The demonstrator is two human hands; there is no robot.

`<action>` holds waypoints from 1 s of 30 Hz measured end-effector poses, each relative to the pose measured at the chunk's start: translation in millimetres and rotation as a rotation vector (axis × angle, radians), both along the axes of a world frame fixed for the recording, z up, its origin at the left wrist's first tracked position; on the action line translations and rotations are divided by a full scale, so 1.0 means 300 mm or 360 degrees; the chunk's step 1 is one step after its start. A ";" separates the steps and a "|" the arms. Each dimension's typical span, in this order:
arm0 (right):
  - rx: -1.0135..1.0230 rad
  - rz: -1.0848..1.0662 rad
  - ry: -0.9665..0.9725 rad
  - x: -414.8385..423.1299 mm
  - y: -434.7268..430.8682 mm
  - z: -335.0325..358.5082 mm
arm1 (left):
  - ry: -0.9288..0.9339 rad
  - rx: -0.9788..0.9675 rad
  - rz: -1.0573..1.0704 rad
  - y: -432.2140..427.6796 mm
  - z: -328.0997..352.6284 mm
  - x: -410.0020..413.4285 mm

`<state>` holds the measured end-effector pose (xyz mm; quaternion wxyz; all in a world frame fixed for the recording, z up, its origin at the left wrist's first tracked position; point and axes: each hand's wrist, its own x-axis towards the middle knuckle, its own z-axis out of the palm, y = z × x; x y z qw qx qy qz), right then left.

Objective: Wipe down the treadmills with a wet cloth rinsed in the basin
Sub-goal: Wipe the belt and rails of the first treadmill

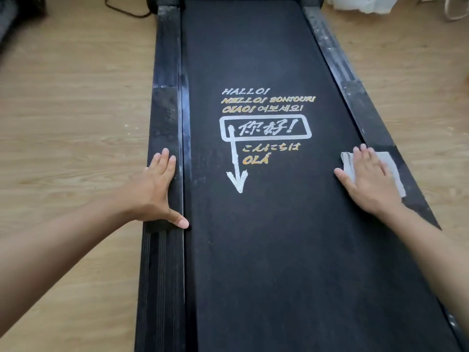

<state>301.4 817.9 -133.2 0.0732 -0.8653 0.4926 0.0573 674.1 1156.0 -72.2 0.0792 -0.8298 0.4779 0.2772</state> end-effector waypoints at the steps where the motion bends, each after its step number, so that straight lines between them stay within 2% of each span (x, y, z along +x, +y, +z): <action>1: -0.0028 -0.0121 -0.0066 0.045 0.024 -0.001 | -0.0007 -0.0009 -0.0011 -0.002 -0.002 0.000; 4: 0.0042 -0.0217 -0.0242 0.295 0.151 0.017 | -0.0049 -0.0026 -0.0020 0.008 -0.011 0.005; 10: 0.0152 0.0600 -0.0320 0.928 0.612 0.023 | 0.0025 -0.0095 0.0002 0.035 -0.002 0.022; 14: 0.0161 0.0867 -0.0263 0.936 0.762 0.023 | 0.0013 -0.0086 0.0007 0.030 0.011 0.025; 18: 0.0122 0.1071 -0.0168 0.716 0.628 0.030 | -0.0025 -0.0045 0.0030 0.025 0.004 0.021; 25: 0.0056 0.0031 -0.0019 0.066 0.204 0.042 | 0.0008 -0.0015 0.0024 0.026 0.003 0.030; 27: 0.0036 -0.0181 -0.0042 0.034 0.191 0.038 | 0.0004 -0.0040 0.0042 0.027 0.000 0.024; 30: 0.0005 -0.0641 -0.0143 0.164 0.242 0.024 | 0.0023 -0.0077 0.0054 0.036 -0.001 0.018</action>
